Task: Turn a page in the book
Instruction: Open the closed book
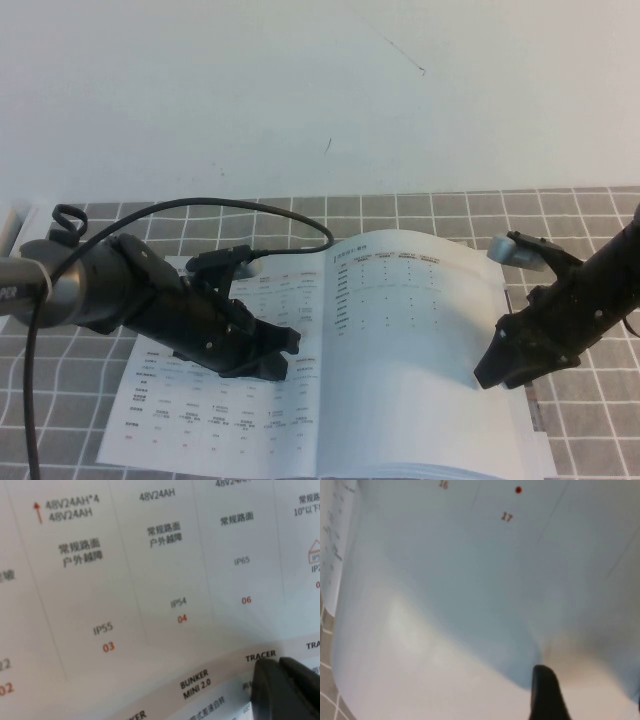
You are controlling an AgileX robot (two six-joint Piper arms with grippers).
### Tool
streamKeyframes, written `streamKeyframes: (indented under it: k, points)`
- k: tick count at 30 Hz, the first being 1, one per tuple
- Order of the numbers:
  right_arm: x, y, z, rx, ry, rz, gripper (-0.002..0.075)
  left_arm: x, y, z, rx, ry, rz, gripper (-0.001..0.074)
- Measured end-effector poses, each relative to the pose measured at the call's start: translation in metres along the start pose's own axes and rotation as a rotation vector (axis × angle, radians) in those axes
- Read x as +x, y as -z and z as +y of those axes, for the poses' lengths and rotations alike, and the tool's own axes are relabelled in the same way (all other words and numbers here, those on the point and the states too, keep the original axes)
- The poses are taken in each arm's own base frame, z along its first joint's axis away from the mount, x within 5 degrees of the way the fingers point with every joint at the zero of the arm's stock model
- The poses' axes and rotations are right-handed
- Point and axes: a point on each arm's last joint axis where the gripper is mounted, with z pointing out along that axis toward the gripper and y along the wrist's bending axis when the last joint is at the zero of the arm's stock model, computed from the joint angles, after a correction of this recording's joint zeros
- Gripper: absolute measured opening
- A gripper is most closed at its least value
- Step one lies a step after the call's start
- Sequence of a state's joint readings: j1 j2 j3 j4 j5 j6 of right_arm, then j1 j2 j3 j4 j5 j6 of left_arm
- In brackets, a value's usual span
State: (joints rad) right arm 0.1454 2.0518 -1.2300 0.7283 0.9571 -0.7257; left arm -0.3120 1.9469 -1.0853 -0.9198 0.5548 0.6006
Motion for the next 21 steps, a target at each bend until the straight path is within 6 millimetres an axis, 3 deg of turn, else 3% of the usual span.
streamKeyframes:
  k: [8,13,21]
  points:
    - [-0.004,-0.006,0.008,-0.046,-0.027,-0.031,0.0385,-0.001,0.0,-0.001,0.009,-0.02,-0.007,-0.0004]
    - [-0.014,-0.014,0.02,-0.151,-0.02,-0.113,0.0385,-0.001,-0.001,-0.001,0.017,-0.012,-0.009,-0.0004]
    - [-0.026,-0.011,0.035,-0.316,-0.002,-0.246,0.0385,-0.001,-0.001,-0.001,0.022,-0.018,-0.013,-0.0004]
